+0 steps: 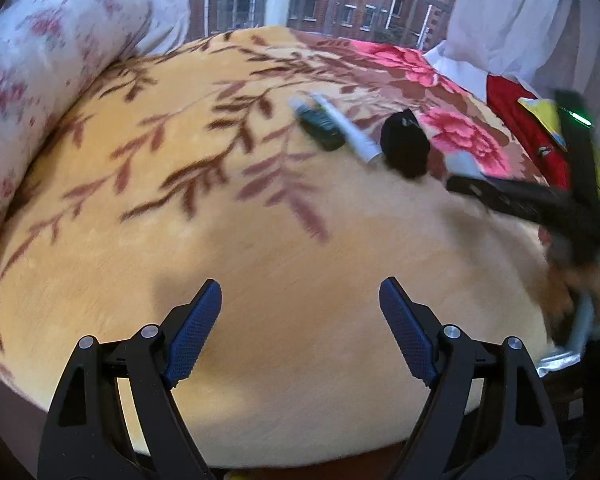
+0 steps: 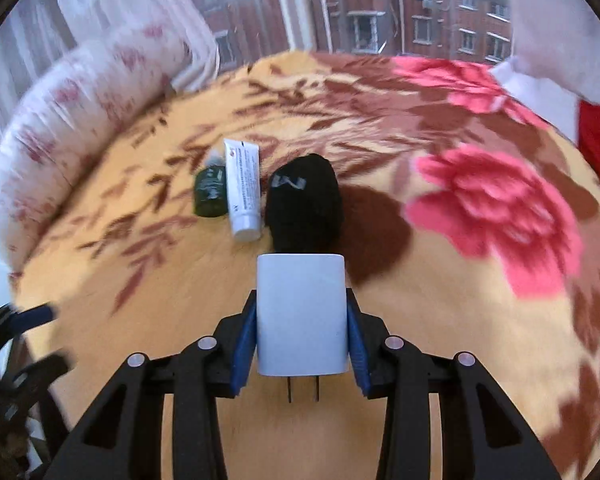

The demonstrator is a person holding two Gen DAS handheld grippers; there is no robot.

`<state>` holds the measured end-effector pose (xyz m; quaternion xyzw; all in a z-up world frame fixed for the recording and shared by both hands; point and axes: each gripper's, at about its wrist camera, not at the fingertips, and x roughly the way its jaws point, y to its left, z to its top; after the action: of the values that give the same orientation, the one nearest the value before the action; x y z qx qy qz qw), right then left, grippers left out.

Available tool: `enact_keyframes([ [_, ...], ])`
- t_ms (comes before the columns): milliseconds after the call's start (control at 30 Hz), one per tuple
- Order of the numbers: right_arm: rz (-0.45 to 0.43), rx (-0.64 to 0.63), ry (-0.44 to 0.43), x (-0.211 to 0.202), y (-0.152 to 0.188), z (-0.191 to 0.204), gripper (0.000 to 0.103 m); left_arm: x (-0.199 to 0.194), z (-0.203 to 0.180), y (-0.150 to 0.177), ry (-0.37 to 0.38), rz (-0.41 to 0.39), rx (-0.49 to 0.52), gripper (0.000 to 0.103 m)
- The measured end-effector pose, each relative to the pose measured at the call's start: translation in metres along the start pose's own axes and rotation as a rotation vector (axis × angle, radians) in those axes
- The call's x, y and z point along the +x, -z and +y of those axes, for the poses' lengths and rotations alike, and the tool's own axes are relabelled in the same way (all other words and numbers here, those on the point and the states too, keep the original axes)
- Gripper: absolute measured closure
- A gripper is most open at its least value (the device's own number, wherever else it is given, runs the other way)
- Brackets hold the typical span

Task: Collect trash
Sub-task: 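Grasp the white charger plug with the right gripper, then grasp the white toothpaste tube with the left gripper while the right holds the plug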

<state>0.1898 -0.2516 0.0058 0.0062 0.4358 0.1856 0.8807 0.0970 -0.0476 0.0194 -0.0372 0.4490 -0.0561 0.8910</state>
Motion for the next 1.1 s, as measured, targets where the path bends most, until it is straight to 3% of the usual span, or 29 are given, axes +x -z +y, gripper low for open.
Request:
enact_keyframes([
  [167,-0.076,0.068,0.008,-0.051,0.036,-0.017,0.063,0.025,-0.047,-0.035,-0.014,-0.013,0.015,0.024],
  [300,-0.107,0.11,0.007,-0.07,0.054,-0.033,0.063,0.062,-0.069,-0.071,-0.018,0.02,-0.047,0.024],
  [367,-0.121,0.12,0.018,-0.077,0.06,-0.04,0.063,0.078,-0.071,-0.086,-0.011,0.035,-0.094,0.024],
  [533,-0.137,0.145,0.014,-0.08,0.068,-0.057,0.063,0.122,-0.069,-0.123,-0.077,0.055,-0.176,0.023],
  [667,-0.134,0.158,-0.009,-0.075,0.069,-0.061,0.063,0.129,-0.052,-0.14,-0.04,0.007,-0.256,0.023],
  [733,-0.131,0.152,-0.018,-0.071,0.068,-0.059,0.063,0.133,-0.043,-0.145,-0.043,0.008,-0.28,0.023],
  [833,-0.141,0.151,-0.03,-0.07,0.066,-0.055,0.063,0.136,-0.023,-0.142,0.02,0.026,-0.344,0.023],
  [1100,-0.141,0.158,-0.05,-0.068,0.066,-0.053,0.063,0.123,-0.008,-0.111,0.059,0.058,-0.388,0.023],
])
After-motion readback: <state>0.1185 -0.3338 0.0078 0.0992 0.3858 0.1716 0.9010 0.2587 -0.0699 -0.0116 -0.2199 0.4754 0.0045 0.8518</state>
